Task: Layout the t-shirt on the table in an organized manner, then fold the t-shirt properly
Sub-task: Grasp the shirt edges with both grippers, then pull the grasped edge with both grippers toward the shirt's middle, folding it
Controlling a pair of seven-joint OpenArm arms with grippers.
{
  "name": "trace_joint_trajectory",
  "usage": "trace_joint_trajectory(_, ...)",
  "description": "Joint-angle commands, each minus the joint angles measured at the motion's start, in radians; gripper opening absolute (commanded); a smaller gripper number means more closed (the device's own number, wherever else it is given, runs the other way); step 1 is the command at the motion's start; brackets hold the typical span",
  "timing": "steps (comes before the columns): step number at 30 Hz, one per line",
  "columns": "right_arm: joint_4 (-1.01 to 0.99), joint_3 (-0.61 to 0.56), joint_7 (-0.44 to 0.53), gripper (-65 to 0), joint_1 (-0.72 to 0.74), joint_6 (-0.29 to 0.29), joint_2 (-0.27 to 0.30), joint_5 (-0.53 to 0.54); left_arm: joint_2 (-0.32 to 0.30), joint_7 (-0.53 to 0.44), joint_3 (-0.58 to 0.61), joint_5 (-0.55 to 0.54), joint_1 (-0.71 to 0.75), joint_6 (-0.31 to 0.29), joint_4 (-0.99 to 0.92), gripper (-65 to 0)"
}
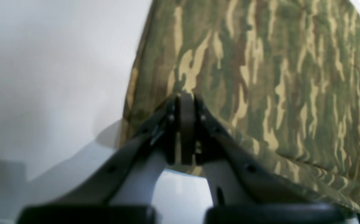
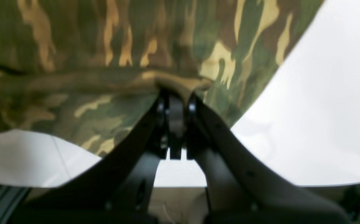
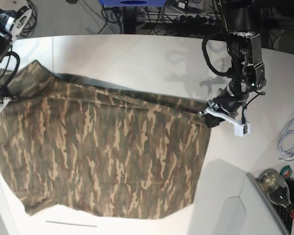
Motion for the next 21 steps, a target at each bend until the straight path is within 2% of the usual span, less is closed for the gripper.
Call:
trace_joint_trajectory(1,0.004,-0.027,0.022,-65.0,0.036,-0.003,0.025,0.006,-0.006,-0.020,-0.002,-0.013,-0.013,-0.009,0.007,-65.0)
trace_joint_trajectory(5,-0.024,-0.112,0.032,-65.0,0.071,-0.006,0.031,0.006,-0.008,-0.022,-0.003,-0.013,-0.017,-0.003,0.001,-65.0)
trace_joint_trajectory(9,-0.027,-0.173,0.059,-65.0,0.106,-0.009,0.030,0.006,-0.005,-0.022,-0.063,-0.011,-0.017,0.070,0.004,-65.0)
trace_joint_trajectory(17,-0.091,-0.270,0.063,-65.0,0.172,-0.009,0.027,0.006,-0.010,-0.022,-0.081,-0.011,-0.011,0.072,0.001,-65.0)
trace_joint_trajectory(21,-0.159,-0.268,0.124,-65.0,0.198,-0.009,0.027,0.006,-0.006,-0.022,-0.081,-0.010,-0.016,0.072,0.001,-65.0)
